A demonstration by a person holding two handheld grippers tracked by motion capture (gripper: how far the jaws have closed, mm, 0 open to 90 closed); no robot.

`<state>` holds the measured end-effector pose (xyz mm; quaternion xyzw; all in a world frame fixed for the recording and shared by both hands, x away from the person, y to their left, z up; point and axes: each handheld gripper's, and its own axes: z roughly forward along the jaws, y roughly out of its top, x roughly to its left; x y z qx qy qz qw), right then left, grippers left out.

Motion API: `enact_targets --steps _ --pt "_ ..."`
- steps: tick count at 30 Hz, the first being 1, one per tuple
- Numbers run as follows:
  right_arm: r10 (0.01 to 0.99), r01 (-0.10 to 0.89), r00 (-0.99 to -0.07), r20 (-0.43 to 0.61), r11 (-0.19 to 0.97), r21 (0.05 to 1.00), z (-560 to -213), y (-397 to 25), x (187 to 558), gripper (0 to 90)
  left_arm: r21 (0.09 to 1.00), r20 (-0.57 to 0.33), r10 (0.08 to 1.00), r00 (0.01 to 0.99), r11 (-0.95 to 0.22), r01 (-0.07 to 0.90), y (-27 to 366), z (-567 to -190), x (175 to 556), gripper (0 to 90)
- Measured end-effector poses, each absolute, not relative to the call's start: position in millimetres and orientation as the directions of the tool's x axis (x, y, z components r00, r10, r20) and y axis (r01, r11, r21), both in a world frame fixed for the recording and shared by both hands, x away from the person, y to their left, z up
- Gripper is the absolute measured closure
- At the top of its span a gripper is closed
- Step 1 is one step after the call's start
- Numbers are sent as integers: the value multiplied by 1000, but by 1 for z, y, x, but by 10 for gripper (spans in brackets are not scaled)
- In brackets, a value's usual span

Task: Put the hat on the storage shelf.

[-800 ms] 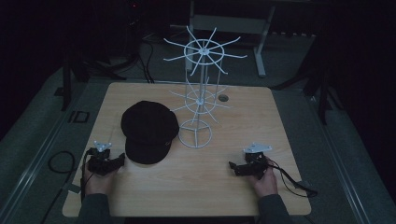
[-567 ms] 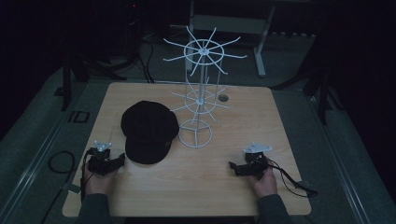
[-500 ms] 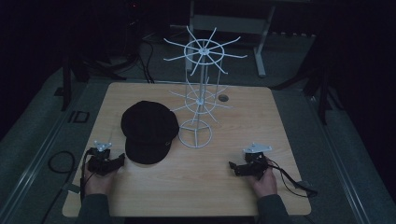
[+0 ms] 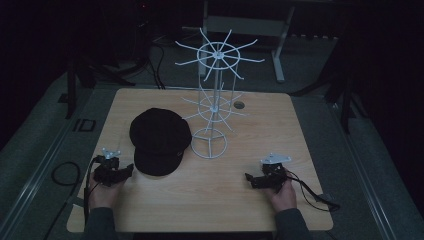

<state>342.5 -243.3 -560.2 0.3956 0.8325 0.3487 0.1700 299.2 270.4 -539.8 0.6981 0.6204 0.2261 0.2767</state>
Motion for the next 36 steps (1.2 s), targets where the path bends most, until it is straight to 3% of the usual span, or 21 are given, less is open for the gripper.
enact_targets --steps 15,36 --pt "777 540 -629 -8 444 715 -560 -243 342 110 671 -71 982 173 -81 737 265 -515 307 440" --pt "779 542 -628 -5 442 715 -560 -243 342 110 705 -52 966 254 -144 695 246 -479 322 428"
